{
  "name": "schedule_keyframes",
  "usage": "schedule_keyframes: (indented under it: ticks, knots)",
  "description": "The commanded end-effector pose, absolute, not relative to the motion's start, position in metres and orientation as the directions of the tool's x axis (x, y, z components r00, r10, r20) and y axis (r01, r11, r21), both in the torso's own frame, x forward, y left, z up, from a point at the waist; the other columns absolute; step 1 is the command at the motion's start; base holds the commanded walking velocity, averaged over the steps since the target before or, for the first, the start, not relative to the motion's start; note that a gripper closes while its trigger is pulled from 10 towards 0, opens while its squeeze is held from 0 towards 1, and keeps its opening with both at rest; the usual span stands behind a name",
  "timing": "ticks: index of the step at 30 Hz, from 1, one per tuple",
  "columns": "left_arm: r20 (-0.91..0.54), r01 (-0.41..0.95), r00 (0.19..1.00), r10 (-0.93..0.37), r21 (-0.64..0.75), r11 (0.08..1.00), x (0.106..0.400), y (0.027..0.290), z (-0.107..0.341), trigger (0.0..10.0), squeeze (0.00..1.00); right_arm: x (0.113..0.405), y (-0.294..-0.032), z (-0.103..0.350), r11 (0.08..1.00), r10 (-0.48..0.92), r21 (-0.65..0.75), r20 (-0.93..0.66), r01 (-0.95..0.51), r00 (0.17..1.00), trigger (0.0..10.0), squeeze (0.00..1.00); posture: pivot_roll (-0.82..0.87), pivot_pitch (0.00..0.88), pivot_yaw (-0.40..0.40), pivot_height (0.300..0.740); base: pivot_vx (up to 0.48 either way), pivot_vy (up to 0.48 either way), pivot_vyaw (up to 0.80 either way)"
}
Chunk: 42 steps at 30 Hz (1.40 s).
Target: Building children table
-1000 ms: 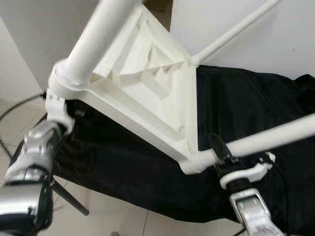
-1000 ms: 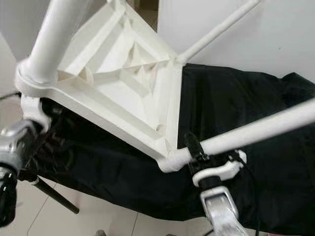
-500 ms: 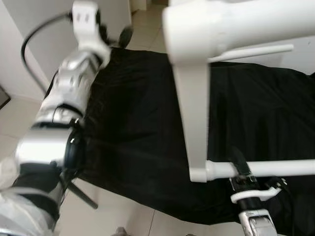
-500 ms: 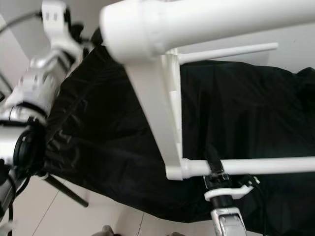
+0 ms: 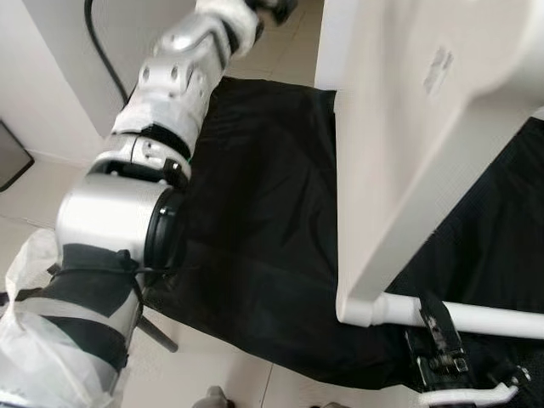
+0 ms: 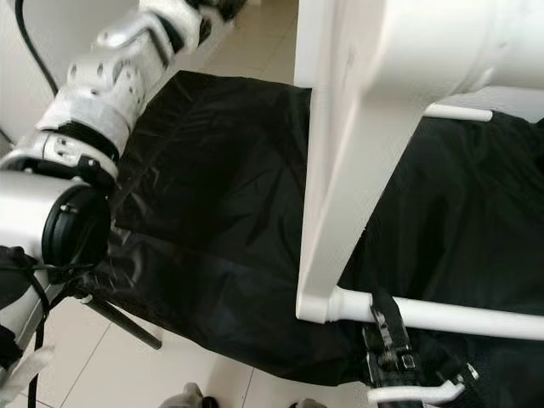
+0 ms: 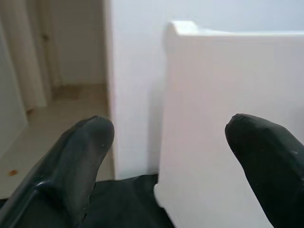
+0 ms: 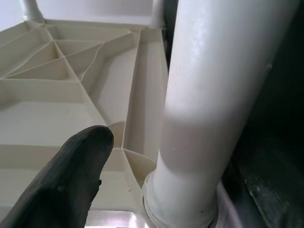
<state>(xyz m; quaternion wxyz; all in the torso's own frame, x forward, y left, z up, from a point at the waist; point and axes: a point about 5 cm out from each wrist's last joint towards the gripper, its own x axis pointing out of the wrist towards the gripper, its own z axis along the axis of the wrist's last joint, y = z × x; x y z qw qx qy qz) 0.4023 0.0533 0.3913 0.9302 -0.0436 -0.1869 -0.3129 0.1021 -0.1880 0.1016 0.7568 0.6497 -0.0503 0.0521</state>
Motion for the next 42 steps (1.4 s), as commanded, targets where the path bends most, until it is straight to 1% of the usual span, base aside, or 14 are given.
schedule_keyframes:
  ticks: [1,4,9,12,15,19,23,26,32,33,38,39,42]
  knots:
    - [0.346,0.586,0.757,-0.554,0.016,0.81,0.404,0.048,0.388,10.0,0.0,0.088,-0.176,0.118,0.117,-0.012,0.96,0.256,-0.253,0.966,10.0,0.0,-0.12,0.095,0.09,0.74,0.0,0.0,0.0]
    - [0.34,0.598,0.752,-0.565,0.008,0.801,0.403,0.045,0.388,10.0,0.0,0.081,-0.173,0.122,0.132,0.007,0.953,0.272,-0.271,0.962,10.0,0.0,-0.13,0.1,0.097,0.74,0.0,0.0,0.0]
    - [0.329,0.605,0.749,-0.575,0.014,0.796,0.403,0.042,0.386,10.0,0.0,0.069,-0.168,0.126,0.155,0.035,0.954,0.254,-0.256,0.967,10.0,0.0,-0.13,0.103,0.1,0.74,0.0,0.0,0.0]
    - [0.331,0.61,0.747,-0.577,0.007,0.793,0.403,0.042,0.389,10.0,0.0,0.063,-0.17,0.121,0.158,0.011,0.967,0.2,-0.2,0.98,10.0,0.0,-0.15,0.12,0.107,0.74,0.0,0.0,0.0]
    - [0.33,0.608,0.748,-0.576,0.009,0.794,0.403,0.042,0.389,10.0,0.0,0.062,-0.17,0.119,0.154,0.009,0.969,0.194,-0.193,0.981,10.0,0.0,-0.14,0.122,0.107,0.74,0.0,0.0,0.0]
    - [0.341,0.614,0.734,-0.587,0.035,0.788,0.401,0.038,0.395,10.0,0.0,0.045,-0.166,0.106,0.157,0.021,0.979,0.125,-0.126,0.992,10.0,0.0,-0.15,0.13,0.111,0.74,0.0,0.0,0.0]
    - [0.344,0.616,0.731,-0.589,0.038,0.787,0.4,0.037,0.396,10.0,0.0,0.038,-0.163,0.1,0.167,0.029,0.982,0.086,-0.09,0.996,10.0,0.0,-0.15,0.133,0.116,0.74,0.0,0.0,0.0]
    - [0.347,0.624,0.723,-0.597,0.042,0.78,0.399,0.035,0.399,10.0,0.0,0.032,-0.161,0.094,0.162,0.005,0.985,0.058,-0.059,0.998,10.0,0.0,-0.16,0.137,0.129,0.74,0.0,0.0,0.0]
    - [0.348,0.631,0.716,-0.605,0.045,0.774,0.398,0.033,0.4,10.0,0.0,0.029,-0.158,0.092,0.15,-0.005,0.987,0.051,-0.05,0.999,10.0,0.0,-0.16,0.137,0.129,0.74,0.0,0.0,0.0]
    - [0.343,0.637,0.711,-0.614,0.056,0.768,0.397,0.03,0.398,10.0,0.0,0.028,-0.158,0.087,0.161,-0.024,0.986,0.04,-0.035,0.999,10.0,0.0,-0.18,0.135,0.155,0.74,0.0,0.0,0.0]
    - [0.336,0.647,0.7,-0.63,0.073,0.759,0.396,0.025,0.396,10.0,0.0,0.022,-0.158,0.071,0.164,-0.084,0.986,0.011,0.003,0.996,10.0,0.0,-0.19,0.124,0.174,0.74,0.0,0.0,0.0]
    - [0.336,0.65,0.697,-0.633,0.077,0.756,0.396,0.024,0.397,10.0,0.0,0.02,-0.158,0.063,0.157,-0.11,0.987,-0.024,0.042,0.994,10.0,0.0,-0.19,0.12,0.179,0.74,0.0,0.0,0.0]
    - [0.336,0.652,0.695,-0.636,0.08,0.754,0.396,0.023,0.397,10.0,0.0,0.017,-0.158,0.055,0.157,-0.129,0.985,-0.054,0.074,0.99,10.0,0.0,-0.2,0.113,0.187,0.74,0.0,0.0,0.0]
